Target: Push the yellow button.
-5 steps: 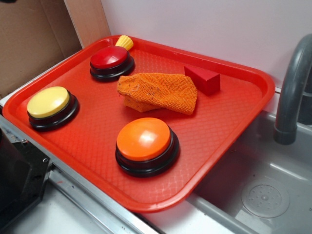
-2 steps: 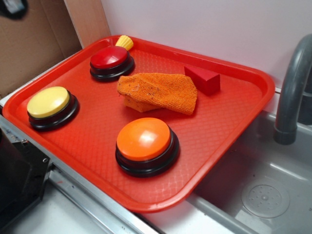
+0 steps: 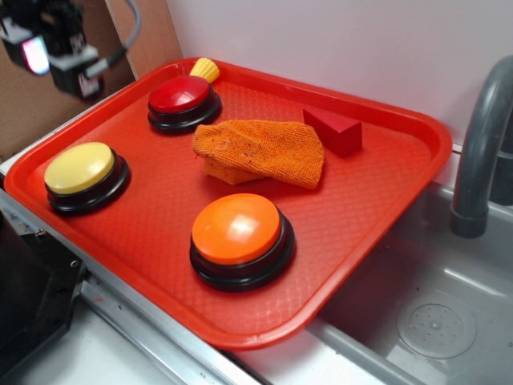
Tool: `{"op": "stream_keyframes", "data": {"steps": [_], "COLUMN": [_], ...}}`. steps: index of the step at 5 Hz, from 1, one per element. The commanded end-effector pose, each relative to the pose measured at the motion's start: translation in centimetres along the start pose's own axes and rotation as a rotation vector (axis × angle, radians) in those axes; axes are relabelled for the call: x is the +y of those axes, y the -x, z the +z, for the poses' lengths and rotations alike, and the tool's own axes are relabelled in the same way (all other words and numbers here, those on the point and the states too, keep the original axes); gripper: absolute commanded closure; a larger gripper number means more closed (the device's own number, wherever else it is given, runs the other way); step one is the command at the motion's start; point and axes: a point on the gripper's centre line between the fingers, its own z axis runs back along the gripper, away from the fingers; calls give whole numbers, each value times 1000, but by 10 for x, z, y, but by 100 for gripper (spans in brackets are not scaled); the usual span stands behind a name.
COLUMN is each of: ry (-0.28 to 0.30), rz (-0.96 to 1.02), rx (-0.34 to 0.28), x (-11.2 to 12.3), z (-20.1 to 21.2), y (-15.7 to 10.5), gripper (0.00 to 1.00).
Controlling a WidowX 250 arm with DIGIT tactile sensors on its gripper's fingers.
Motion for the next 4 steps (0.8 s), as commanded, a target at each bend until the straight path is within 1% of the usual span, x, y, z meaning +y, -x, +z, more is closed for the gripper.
{"op": "stream_keyframes", "data": {"steps": [1,2,3,4], "ry": [-17,-8,1,-25], "rz": [24,30,31,57], "rx": [-85,-84,-63,-65], "x": [28,30,35,36], "z": [-45,-63,-78,-84], "y": [1,-3,-4,-7], "gripper": [0,0,0,0]}}
